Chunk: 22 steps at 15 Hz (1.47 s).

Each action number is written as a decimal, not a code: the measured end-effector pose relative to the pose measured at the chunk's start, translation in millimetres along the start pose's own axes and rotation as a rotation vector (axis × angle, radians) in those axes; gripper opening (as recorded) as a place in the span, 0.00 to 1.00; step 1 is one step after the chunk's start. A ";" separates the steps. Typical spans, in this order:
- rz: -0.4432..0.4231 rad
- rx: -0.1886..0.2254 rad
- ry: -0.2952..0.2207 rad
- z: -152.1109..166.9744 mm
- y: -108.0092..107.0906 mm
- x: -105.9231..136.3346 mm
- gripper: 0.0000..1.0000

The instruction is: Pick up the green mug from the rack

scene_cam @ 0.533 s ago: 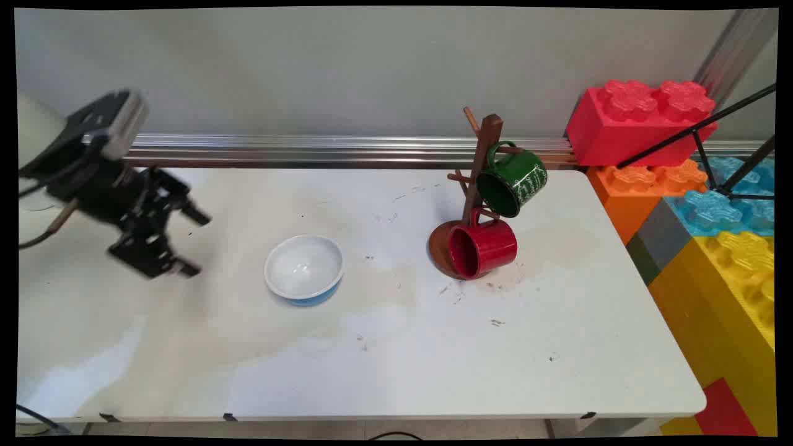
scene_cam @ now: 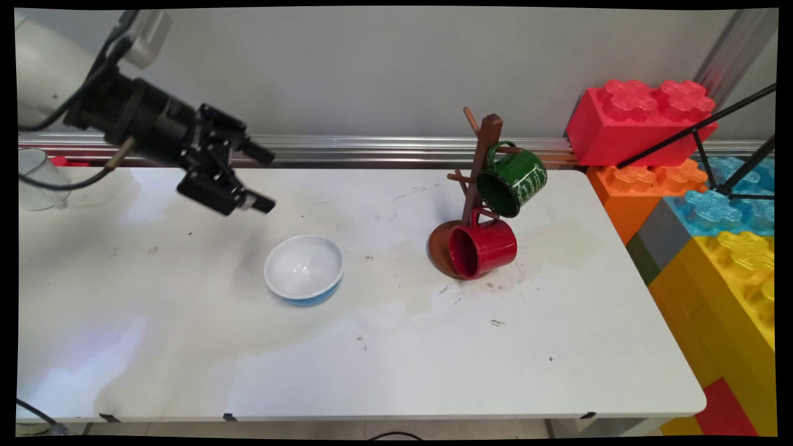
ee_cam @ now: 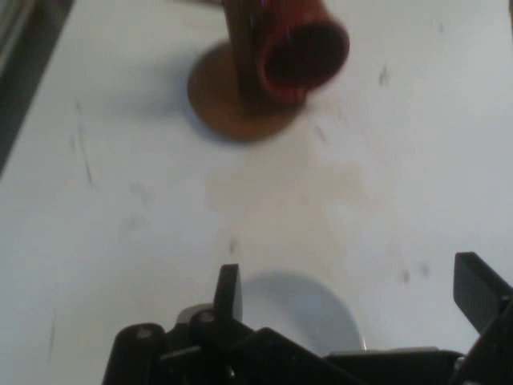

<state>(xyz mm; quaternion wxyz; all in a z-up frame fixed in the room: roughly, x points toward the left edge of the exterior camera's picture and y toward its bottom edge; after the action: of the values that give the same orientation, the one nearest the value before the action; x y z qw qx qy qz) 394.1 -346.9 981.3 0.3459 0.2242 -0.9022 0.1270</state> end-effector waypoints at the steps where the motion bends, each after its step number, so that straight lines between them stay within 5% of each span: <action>1: 0.002 0.000 0.027 1.5 -0.2 5.2 1.00; 9: -0.086 -0.043 0.112 35.4 12.4 40.1 1.00; 22: -0.379 -0.029 0.149 142.3 56.3 107.1 1.00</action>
<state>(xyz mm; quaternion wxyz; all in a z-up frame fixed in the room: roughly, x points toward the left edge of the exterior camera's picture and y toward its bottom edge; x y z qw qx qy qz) 215.0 -386.7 946.4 0.4328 0.3749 -0.8174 0.0626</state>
